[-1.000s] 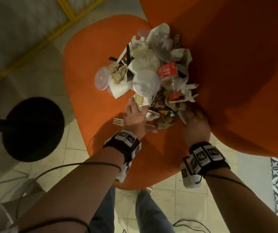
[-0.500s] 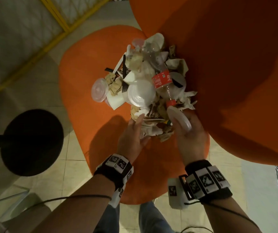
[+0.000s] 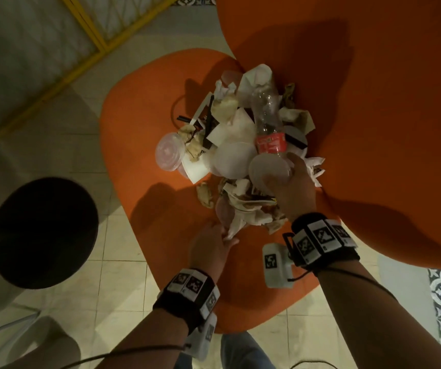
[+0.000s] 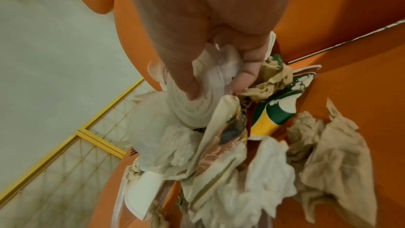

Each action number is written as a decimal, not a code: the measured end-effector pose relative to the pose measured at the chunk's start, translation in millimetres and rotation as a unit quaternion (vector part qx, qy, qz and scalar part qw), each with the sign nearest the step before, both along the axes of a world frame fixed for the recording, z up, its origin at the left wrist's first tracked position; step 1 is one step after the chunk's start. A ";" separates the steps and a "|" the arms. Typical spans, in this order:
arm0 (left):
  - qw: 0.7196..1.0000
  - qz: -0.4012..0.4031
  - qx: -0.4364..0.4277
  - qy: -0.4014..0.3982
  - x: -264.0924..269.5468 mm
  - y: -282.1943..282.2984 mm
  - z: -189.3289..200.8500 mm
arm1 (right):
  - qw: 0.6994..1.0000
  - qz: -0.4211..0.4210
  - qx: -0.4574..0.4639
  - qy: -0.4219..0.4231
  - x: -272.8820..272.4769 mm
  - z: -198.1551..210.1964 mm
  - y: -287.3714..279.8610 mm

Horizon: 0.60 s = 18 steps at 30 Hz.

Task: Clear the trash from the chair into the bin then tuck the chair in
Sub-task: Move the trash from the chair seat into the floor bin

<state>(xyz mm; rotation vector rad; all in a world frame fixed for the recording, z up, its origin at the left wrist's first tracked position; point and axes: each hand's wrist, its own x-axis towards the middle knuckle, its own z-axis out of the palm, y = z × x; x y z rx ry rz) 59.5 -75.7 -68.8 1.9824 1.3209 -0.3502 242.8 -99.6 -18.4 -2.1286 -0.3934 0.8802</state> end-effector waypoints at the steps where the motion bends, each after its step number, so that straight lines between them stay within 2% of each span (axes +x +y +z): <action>1: 1.000 -0.001 -0.009 -0.007 -0.7 3.3 1.9 | 1.000 -0.004 0.005 0.007 -0.8 -0.8 1.1; 5: 0.997 0.007 -0.021 -0.079 -6.6 18.8 8.0 | 1.000 -0.016 -0.003 0.020 -3.5 -6.2 7.1; 8: 0.991 -0.025 0.021 -0.131 -12.0 28.3 8.4 | 0.998 -0.054 0.022 0.036 -4.9 -6.9 9.0; 10: 0.984 -0.004 0.039 -0.174 -10.2 30.0 11.9 | 0.995 -0.072 0.051 0.051 -7.6 -5.2 6.7; 14: 0.949 0.174 -0.040 -0.261 10.1 39.0 8.7 | 0.988 -0.103 0.095 0.067 -14.1 -0.8 -3.1; 17: 0.914 0.299 -0.146 -0.231 33.3 45.6 2.7 | 0.983 -0.124 0.118 0.070 -19.0 3.5 -12.1; 18: 0.915 0.314 -0.167 -0.191 40.6 44.6 2.4 | 0.981 -0.130 0.124 0.070 -20.7 4.5 -15.6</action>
